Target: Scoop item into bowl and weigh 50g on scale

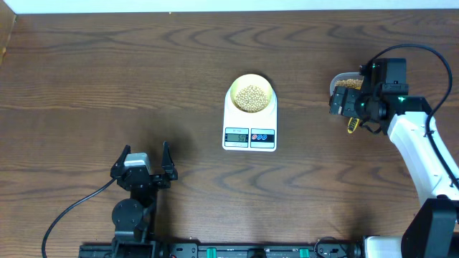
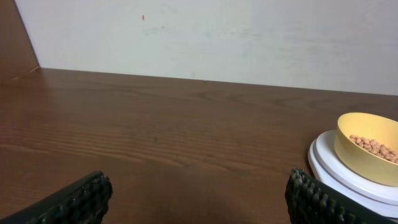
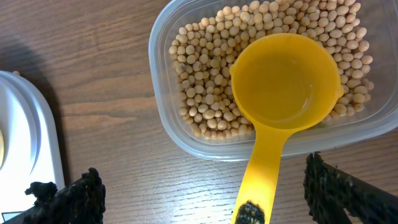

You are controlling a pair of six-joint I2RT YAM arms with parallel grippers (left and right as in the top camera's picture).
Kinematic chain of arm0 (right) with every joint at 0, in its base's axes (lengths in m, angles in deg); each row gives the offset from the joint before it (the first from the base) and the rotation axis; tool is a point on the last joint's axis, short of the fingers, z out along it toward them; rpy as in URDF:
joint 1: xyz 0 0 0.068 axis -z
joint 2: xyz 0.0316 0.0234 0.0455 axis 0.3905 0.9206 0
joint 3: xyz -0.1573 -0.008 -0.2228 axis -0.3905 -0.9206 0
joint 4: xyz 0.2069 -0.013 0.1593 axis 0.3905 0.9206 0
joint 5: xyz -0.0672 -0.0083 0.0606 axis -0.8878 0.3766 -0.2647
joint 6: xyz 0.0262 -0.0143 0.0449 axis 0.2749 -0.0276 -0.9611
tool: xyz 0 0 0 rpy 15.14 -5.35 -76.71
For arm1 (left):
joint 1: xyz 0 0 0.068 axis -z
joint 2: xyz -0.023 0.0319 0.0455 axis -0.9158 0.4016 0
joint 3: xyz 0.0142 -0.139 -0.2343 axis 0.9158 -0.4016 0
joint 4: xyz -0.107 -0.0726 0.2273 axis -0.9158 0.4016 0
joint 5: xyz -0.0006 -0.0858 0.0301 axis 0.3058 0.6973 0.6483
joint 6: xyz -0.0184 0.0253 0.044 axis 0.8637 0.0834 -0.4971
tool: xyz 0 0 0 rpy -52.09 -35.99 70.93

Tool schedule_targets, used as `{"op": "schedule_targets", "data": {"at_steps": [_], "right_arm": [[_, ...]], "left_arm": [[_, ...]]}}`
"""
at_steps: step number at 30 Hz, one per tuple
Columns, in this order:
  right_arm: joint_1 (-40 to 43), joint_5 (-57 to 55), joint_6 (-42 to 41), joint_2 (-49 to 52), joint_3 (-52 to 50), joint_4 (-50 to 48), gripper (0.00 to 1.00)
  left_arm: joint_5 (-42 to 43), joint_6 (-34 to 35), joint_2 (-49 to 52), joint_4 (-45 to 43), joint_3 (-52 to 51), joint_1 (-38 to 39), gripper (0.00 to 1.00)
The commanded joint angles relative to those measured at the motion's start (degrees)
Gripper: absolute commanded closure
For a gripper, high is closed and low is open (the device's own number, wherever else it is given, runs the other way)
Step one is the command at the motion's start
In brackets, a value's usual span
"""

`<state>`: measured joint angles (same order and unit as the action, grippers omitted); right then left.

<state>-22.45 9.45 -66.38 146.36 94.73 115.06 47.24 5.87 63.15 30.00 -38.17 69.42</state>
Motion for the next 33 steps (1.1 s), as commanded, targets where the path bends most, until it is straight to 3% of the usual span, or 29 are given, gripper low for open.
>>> {"op": "schedule_targets", "data": {"at_steps": [1,33], "right_arm": [[0.1,0.3,0.8,0.3,0.3,0.1,0.01],[0.2,-1.0,0.9,0.3,0.3,0.0,0.01]], "left_arm": [[-0.4,-0.1,-0.3,2.5,-1.0,-0.3,0.09],[-0.4,-0.1,-0.3,2.5,-1.0,-0.3,0.09]]}}
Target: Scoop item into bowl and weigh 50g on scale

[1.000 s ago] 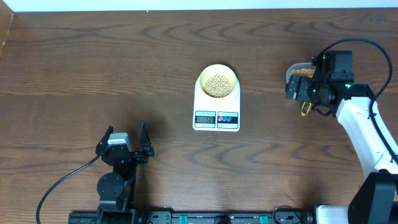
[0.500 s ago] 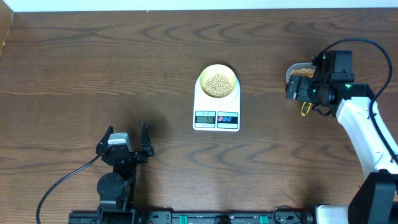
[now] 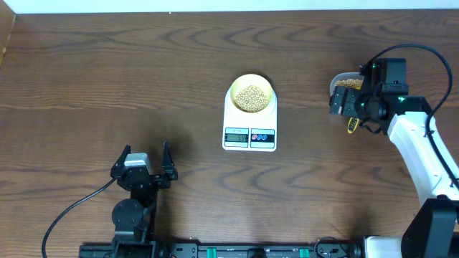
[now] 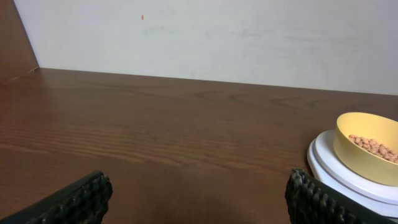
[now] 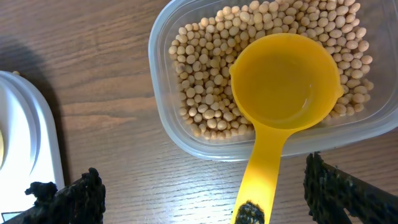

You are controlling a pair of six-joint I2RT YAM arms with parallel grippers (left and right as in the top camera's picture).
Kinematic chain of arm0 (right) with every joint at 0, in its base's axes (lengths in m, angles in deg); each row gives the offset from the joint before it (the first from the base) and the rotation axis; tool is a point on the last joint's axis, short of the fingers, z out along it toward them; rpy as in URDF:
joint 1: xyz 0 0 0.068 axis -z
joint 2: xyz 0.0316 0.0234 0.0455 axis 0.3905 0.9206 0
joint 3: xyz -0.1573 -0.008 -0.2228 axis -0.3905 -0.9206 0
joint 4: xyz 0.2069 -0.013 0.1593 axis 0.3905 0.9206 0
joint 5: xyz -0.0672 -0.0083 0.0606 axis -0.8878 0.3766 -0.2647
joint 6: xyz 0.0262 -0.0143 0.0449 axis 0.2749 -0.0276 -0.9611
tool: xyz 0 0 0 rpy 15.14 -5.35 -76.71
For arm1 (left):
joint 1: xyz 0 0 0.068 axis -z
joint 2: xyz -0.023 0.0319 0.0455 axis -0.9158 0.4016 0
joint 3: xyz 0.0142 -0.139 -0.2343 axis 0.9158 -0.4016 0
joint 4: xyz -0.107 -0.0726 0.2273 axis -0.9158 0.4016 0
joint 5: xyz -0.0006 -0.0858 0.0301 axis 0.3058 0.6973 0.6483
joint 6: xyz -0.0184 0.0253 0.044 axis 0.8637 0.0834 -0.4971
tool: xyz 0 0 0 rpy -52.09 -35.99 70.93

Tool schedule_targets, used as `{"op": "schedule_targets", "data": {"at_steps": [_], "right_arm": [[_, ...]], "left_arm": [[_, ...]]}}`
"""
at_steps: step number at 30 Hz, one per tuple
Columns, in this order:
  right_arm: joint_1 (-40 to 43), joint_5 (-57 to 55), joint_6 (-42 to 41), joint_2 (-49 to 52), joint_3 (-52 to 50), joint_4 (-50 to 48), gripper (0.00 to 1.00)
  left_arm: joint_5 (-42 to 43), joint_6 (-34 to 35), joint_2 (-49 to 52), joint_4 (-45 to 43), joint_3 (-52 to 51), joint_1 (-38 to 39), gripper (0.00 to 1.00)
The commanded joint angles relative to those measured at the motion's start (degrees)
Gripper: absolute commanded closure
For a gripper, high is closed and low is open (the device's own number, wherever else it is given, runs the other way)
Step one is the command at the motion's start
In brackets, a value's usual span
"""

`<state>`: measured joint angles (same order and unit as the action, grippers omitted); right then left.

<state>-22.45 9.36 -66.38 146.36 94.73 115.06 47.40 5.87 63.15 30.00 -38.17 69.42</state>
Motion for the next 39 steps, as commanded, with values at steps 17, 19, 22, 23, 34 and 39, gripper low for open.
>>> {"op": "schedule_targets", "data": {"at_steps": [17,19,22,23,34,39], "right_arm": [[-0.2,-1.7,9.6,-8.8,-1.5,-6.3,0.01],[-0.3,-1.7,9.6,-11.2,-3.7,-7.4,0.01],[-0.3,-1.7,9.6,-15.3,-9.4,-13.1,0.01],[-0.4,-1.7,9.6,-17.4,-12.9,-17.3,0.01],[-0.4,-1.3,9.6,-33.6,-36.2,-46.0,0.01],[-0.4,-1.2,9.6,-38.4,-40.9,-49.5,0.01]], "left_arm": [[-0.5,-0.1,-0.3,2.5,-1.0,-0.3,0.09],[-0.5,-0.1,-0.3,2.5,-1.0,-0.3,0.09],[-0.5,-0.1,-0.3,2.5,-1.0,-0.3,0.09],[-0.5,-0.1,-0.3,2.5,-1.0,-0.3,0.09],[-0.5,-0.1,-0.3,2.5,-1.0,-0.3,0.09],[-0.5,-0.1,-0.3,2.5,-1.0,-0.3,0.09]]}}
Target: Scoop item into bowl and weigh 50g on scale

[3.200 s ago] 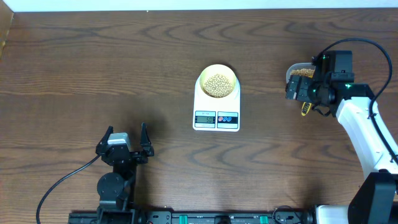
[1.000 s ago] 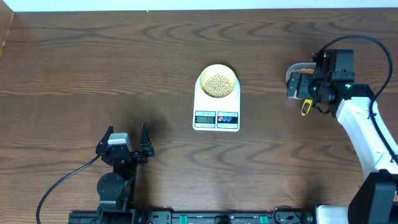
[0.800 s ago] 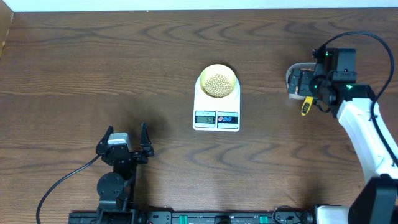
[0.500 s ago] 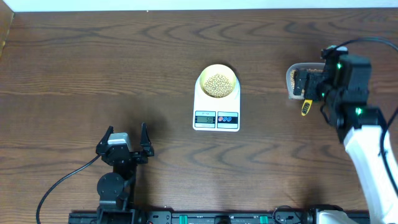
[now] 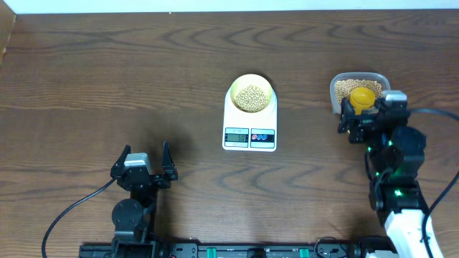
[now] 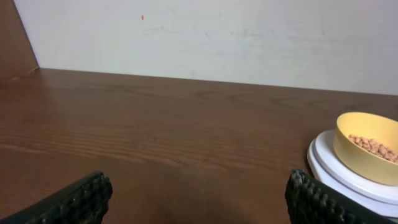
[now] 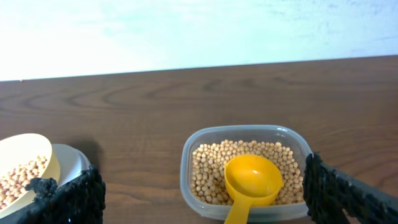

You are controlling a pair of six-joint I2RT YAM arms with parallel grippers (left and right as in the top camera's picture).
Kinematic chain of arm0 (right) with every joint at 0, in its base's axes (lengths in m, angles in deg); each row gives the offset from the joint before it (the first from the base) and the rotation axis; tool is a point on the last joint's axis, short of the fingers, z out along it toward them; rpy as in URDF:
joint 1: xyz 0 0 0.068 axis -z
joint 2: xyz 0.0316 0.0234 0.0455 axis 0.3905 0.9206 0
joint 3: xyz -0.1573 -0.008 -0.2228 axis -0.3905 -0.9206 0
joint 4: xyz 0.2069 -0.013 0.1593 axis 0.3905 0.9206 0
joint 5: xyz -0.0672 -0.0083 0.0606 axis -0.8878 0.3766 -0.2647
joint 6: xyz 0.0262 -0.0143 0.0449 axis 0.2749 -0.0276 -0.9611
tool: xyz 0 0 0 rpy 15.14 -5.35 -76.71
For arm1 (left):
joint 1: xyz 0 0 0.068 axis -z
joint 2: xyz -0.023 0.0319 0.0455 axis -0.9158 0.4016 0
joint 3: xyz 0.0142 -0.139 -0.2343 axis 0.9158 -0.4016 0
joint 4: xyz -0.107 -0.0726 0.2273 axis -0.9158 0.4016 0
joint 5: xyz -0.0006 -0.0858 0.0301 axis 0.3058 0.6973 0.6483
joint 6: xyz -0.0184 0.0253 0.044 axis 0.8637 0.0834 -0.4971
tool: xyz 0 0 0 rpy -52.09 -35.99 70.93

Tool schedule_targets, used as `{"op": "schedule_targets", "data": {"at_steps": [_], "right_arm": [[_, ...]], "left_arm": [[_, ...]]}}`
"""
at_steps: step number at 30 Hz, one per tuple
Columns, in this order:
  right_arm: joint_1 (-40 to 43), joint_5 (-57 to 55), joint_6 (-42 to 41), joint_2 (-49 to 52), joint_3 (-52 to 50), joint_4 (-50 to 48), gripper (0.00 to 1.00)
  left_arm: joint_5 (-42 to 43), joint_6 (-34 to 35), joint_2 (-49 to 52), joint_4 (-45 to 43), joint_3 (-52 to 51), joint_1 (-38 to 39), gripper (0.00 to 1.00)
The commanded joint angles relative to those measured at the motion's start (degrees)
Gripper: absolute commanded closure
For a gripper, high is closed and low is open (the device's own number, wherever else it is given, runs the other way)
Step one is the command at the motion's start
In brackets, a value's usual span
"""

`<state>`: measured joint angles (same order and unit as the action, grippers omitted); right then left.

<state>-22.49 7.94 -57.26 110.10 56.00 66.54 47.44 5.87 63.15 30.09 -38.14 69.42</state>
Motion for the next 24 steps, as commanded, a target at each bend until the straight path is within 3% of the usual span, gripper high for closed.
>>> {"op": "schedule_targets", "data": {"at_steps": [1,24], "right_arm": [[-0.4,0.2,0.5,-2.8,-2.9,-1.5,0.01],[-0.4,0.2,0.5,-19.8,-13.4,-2.5,0.01]], "left_arm": [[-0.6,-0.1,-0.3,2.4,-1.0,-0.3,0.09],[-0.6,-0.1,-0.3,2.4,-1.0,-0.3,0.09]]}}
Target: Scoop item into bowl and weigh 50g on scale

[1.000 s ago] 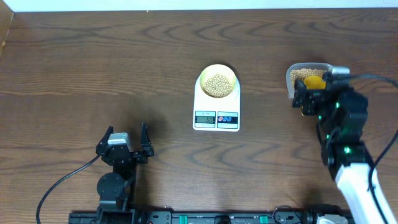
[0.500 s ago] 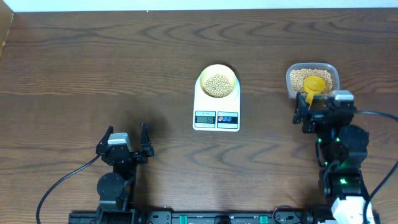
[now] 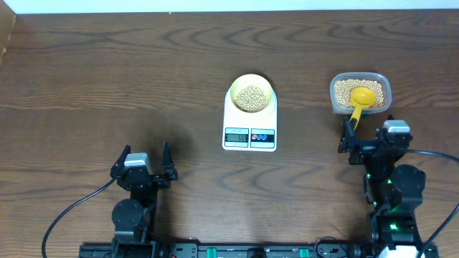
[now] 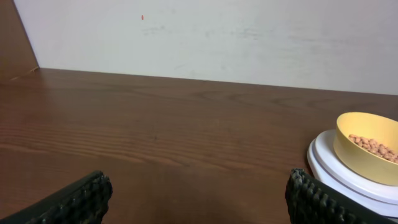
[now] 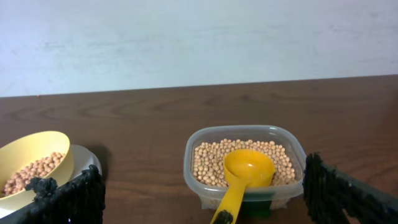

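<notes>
A yellow bowl of soybeans sits on the white scale at mid-table; the bowl and the scale's edge also show at the left of the right wrist view. A clear tub of soybeans holds the empty yellow scoop, its handle hanging over the near rim. My right gripper is open, low on the table in front of the tub, apart from the scoop. My left gripper rests open at the near left, with the bowl to its right.
A pale wall stands behind the far table edge. Bare brown wood lies to the left of the scale. A black cable trails from the left arm's base.
My right gripper has moved further back toward the near edge and a little lower. More table shows between it and the tub. The scoop, bowl and left arm are unchanged.
My right gripper hung open right over the tub, with the empty scoop lying in the beans, and stayed so a second later. Then it was drawn back and level in front of the tub. Now it sits further back still. The left arm never moved.
</notes>
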You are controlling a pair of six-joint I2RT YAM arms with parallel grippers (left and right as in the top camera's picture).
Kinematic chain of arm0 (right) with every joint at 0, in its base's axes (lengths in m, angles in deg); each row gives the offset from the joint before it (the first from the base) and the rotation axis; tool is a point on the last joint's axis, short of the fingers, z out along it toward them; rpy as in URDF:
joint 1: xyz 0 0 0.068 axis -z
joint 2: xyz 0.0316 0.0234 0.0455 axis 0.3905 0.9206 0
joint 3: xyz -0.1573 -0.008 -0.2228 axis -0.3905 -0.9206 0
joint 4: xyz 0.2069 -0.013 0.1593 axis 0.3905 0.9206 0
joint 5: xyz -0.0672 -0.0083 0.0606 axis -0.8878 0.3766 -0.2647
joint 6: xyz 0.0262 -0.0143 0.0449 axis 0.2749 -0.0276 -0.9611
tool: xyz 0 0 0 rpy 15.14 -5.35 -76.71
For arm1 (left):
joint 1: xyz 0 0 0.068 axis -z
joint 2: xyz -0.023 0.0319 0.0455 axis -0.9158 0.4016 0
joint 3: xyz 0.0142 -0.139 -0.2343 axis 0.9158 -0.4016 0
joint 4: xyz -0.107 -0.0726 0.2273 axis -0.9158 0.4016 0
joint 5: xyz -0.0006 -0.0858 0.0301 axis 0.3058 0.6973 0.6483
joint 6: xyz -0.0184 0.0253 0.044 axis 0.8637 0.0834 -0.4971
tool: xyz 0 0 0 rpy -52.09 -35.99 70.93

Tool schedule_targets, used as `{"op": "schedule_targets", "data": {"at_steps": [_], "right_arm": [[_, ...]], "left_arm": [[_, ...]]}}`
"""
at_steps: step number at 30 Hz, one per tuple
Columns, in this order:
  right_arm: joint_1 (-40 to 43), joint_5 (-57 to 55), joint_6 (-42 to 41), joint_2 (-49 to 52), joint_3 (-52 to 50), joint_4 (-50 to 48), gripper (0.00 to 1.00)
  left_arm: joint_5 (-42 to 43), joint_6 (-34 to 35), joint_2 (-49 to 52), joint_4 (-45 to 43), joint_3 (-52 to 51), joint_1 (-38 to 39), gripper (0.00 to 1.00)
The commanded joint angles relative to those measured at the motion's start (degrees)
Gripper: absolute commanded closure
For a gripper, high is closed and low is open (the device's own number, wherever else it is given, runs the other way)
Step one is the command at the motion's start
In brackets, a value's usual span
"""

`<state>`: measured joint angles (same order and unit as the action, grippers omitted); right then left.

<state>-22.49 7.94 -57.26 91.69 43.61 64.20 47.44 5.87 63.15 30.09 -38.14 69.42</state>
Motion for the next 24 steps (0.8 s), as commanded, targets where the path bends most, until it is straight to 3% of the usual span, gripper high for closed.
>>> {"op": "schedule_targets", "data": {"at_steps": [1,24], "right_arm": [[-0.4,0.2,0.5,-1.9,-1.4,-0.2,0.01],[0.8,0.2,2.6,-15.7,-11.1,-5.2,0.01]], "left_arm": [[-0.6,-0.1,-0.3,2.4,-1.0,-0.3,0.09],[-0.6,-0.1,-0.3,2.4,-1.0,-0.3,0.09]]}}
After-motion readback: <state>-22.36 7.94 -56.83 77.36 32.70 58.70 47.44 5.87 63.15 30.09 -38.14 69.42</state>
